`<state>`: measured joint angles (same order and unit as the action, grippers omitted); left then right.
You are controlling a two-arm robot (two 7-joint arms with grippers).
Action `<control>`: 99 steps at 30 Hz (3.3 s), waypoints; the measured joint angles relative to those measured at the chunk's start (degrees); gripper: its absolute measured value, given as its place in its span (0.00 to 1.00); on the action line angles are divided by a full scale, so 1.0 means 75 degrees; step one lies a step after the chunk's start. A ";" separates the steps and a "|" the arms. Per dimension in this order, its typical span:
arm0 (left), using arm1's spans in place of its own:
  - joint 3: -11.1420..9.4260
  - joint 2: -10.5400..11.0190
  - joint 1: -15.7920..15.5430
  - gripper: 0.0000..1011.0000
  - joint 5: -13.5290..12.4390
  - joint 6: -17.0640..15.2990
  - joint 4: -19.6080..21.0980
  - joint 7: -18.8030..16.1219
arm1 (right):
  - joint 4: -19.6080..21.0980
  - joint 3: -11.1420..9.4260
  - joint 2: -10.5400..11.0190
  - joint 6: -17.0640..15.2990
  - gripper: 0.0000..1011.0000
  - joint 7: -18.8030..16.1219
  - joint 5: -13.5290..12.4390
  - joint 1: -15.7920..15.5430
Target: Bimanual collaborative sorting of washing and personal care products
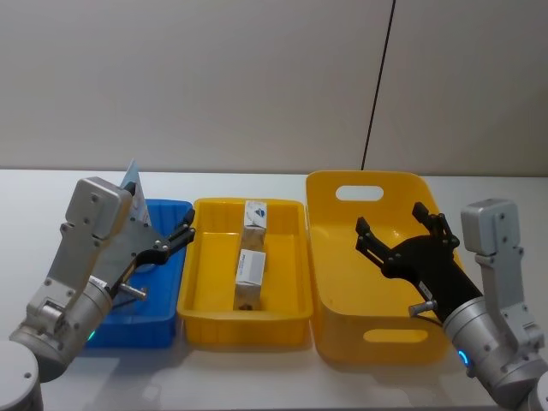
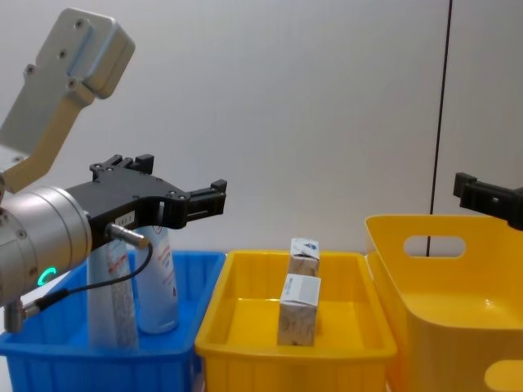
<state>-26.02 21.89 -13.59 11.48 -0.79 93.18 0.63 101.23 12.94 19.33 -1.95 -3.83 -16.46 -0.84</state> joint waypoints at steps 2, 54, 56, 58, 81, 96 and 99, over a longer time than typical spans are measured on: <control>0.0000 -0.0001 0.0000 0.99 0.0000 0.0000 0.0000 0.0000 | 0.0000 0.0000 0.0000 0.0000 0.99 0.0000 0.0000 0.0000; -0.0001 0.0000 0.0000 0.99 0.0000 0.0000 0.0000 0.0000 | 0.0000 0.0000 0.0000 0.0000 0.99 0.0000 0.0000 0.0000; -0.0001 0.0000 0.0000 0.99 0.0000 0.0000 0.0000 0.0000 | 0.0000 0.0000 0.0000 0.0000 0.99 0.0000 0.0000 0.0000; -0.0001 0.0000 0.0000 0.99 0.0000 0.0000 0.0000 0.0000 | 0.0000 0.0000 0.0000 0.0000 0.99 0.0000 0.0000 0.0000; 0.0000 0.0000 0.0000 0.99 0.0001 0.0000 0.0000 0.0000 | 0.0000 0.0000 0.0000 0.0000 0.99 0.0000 0.0000 0.0000; 0.0000 0.0000 0.0000 0.99 0.0000 0.0000 0.0000 0.0000 | 0.0000 0.0000 0.0000 0.0000 0.99 0.0000 0.0000 0.0000; 0.0000 -0.0001 0.0000 0.99 -0.0001 0.0000 0.0000 0.0000 | 0.0000 0.0000 0.0000 0.0000 0.99 0.0000 0.0000 0.0000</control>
<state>-26.02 21.89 -13.59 11.48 -0.79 93.18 0.63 101.23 12.94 19.33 -1.95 -3.82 -16.46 -0.84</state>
